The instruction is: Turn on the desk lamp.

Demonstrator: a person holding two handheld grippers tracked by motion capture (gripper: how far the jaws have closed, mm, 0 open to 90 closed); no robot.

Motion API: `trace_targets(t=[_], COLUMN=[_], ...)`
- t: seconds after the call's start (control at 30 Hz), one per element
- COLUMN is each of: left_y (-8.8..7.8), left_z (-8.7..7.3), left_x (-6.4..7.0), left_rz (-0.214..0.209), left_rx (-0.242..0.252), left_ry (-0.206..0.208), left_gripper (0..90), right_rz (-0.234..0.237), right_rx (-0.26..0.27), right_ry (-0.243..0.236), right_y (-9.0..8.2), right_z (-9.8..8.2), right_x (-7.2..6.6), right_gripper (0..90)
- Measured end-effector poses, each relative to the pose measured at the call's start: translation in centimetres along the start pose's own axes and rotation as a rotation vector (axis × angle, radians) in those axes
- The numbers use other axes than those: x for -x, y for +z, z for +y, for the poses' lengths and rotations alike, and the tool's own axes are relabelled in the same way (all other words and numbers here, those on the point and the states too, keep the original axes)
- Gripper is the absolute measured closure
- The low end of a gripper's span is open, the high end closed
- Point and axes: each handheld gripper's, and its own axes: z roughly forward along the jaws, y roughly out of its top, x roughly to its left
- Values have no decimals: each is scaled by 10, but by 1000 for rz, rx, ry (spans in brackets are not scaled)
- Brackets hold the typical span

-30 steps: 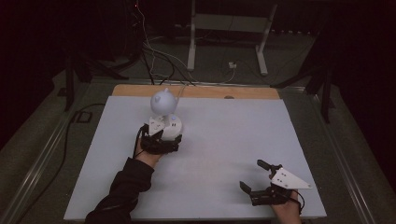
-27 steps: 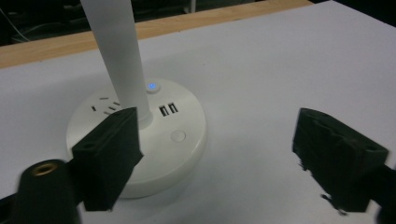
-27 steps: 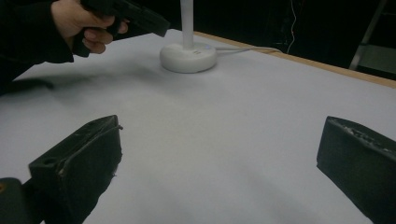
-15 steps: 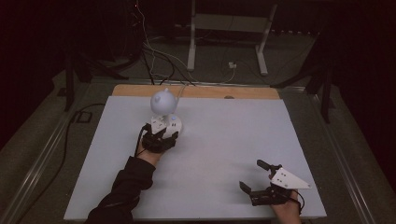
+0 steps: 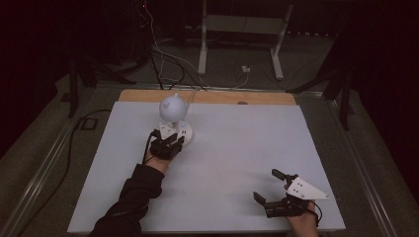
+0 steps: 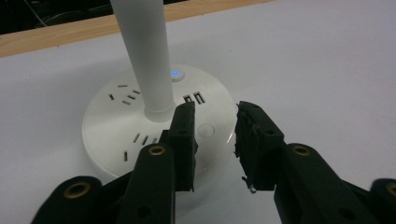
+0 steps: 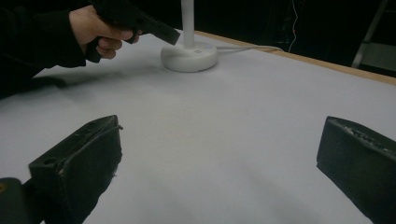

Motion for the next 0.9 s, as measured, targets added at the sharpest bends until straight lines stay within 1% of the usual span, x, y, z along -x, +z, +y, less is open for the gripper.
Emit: trace_targets(t=[0.03,0.1,0.17,0.23,0.27,0.33,0.37,0.47,0.63,0.73,0.9], left_y=[1,4,5,7,9,10,11,15,19,20,25], left_z=[0,-1,-1,-2,-2,-2,-2,-2,-3,-3,-5], left_x=[0,-1,-2,-2,-3,-3,-3,-2,-3,-4,-4], left_rz=[0,-10,-12,-26,-33,-38,-33,-38,-24,-30,-29], left_rx=[0,-5,-6,-7,-10,-12,-9,-7,-6,6,0], left_ry=[6,11,13,12,19,26,33,47,62,50,55], left_gripper=[731,791,821,841,865,872,889,900,900,900,900], right_rz=[-1,0,2,1,2,2,3,4,4,5,5], right_rx=[0,0,0,-2,-2,-2,-2,-4,-5,-5,-5], right_ry=[-1,-1,1,0,0,-1,0,2,1,2,2], right_y=[0,0,0,0,0,0,0,0,0,1,0], right_z=[0,0,0,0,0,0,0,0,0,0,0], right_x=[0,0,0,0,0,0,0,0,-1,0,-1], right_gripper=[0,0,0,0,0,0,0,0,0,0,0])
